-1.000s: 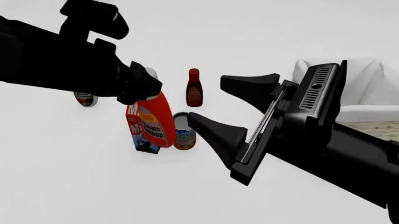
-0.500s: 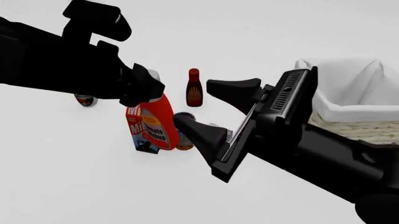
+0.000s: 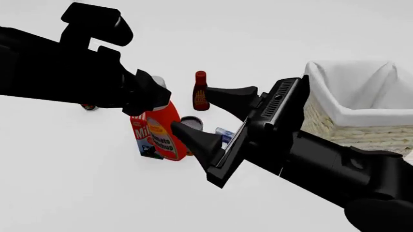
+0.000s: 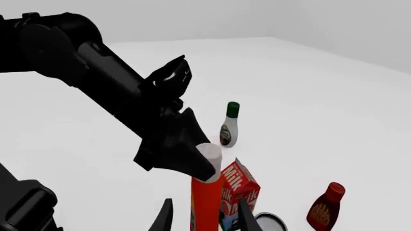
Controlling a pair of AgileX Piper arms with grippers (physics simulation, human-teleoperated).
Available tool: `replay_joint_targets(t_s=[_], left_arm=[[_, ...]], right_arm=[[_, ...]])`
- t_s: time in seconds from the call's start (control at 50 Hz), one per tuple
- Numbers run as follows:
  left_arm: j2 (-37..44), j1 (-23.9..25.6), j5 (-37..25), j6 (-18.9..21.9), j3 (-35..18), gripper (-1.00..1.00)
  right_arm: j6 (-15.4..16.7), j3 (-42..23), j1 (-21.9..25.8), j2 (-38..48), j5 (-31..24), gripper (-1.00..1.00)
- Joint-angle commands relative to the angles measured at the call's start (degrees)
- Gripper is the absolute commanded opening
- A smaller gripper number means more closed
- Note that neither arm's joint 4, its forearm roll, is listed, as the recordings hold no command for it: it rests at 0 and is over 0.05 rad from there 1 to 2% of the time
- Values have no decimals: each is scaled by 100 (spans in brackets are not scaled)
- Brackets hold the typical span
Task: Pick the ketchup and place it in the basket.
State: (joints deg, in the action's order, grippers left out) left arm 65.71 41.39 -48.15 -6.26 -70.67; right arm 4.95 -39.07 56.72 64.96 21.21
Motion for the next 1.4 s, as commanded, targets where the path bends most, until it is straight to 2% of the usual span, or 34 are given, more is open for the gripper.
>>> replay_joint_targets(t_s=[0.02, 0.64, 1.4], left_arm=[[-85, 42, -27, 21, -3, -100], [-245, 230, -221, -106, -116, -100], [-309, 521, -360, -329, -241, -100]], right_arm=[[-8, 7, -4, 141, 112, 100], [-201, 19, 66, 717, 541, 100], [-329, -217, 147, 1303, 783, 100]])
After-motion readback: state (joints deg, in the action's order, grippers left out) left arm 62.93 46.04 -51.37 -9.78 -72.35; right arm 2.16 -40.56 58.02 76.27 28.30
